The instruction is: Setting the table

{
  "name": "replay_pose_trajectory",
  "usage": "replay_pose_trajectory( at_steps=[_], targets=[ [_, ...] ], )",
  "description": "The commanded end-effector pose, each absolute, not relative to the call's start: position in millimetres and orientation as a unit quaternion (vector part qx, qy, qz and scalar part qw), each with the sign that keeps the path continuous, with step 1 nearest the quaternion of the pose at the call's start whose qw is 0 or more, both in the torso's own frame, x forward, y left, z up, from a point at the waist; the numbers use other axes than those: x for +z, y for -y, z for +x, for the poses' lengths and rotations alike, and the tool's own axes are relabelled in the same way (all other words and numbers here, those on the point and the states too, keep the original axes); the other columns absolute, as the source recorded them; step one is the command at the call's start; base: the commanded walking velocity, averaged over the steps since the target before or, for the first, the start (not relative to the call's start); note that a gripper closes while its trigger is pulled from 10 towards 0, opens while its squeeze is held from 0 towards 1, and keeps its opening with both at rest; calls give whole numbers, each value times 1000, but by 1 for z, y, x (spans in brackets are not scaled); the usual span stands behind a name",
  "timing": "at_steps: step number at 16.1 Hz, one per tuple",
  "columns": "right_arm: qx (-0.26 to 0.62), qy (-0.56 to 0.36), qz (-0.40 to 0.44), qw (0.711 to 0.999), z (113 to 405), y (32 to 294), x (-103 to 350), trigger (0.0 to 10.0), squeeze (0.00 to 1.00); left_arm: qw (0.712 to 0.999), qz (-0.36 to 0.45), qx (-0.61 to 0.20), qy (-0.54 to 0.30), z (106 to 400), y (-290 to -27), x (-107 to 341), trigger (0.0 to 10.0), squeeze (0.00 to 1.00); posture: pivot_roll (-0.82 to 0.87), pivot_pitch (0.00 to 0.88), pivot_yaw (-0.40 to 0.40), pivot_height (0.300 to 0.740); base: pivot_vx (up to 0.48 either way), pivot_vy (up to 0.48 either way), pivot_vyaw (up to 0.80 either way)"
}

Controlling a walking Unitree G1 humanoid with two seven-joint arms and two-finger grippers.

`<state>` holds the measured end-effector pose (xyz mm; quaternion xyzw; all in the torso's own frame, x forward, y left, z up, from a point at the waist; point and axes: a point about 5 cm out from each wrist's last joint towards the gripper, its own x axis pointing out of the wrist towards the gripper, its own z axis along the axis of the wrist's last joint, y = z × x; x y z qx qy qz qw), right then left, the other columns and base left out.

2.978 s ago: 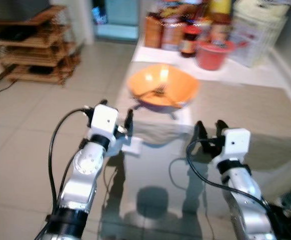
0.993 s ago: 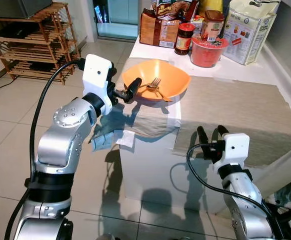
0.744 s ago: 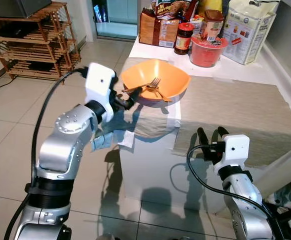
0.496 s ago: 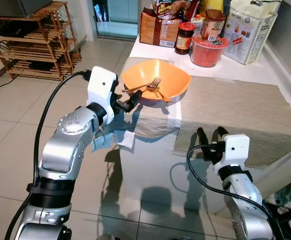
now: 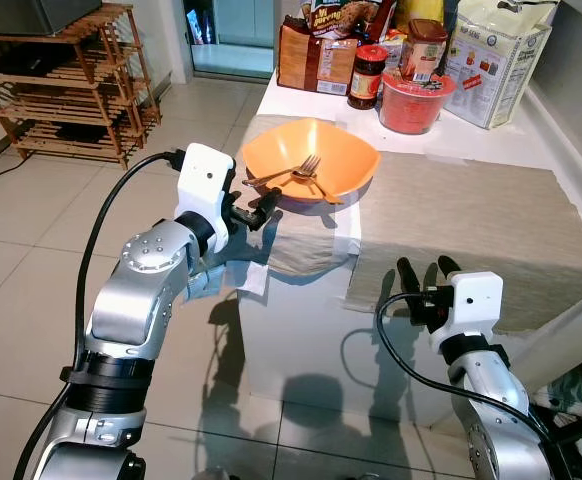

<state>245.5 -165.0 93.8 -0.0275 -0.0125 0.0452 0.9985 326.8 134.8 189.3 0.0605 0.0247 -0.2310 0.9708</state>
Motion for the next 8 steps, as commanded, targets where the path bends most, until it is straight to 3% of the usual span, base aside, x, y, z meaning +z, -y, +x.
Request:
replay_pose_trajectory(
  at_steps=[1, 8],
  targets=[
    [39, 12, -27, 999, 244, 167, 96, 10000, 0, 970, 67, -232, -26, 328, -133, 188, 10000, 0, -9, 0, -4, 736, 0, 0, 0],
    [36, 11, -30, 999, 243, 169, 97, 10000, 0, 972, 70, -225, -10, 333, -132, 190, 10000, 0, -16, 0, 0, 736, 0, 0, 0]
  ],
)
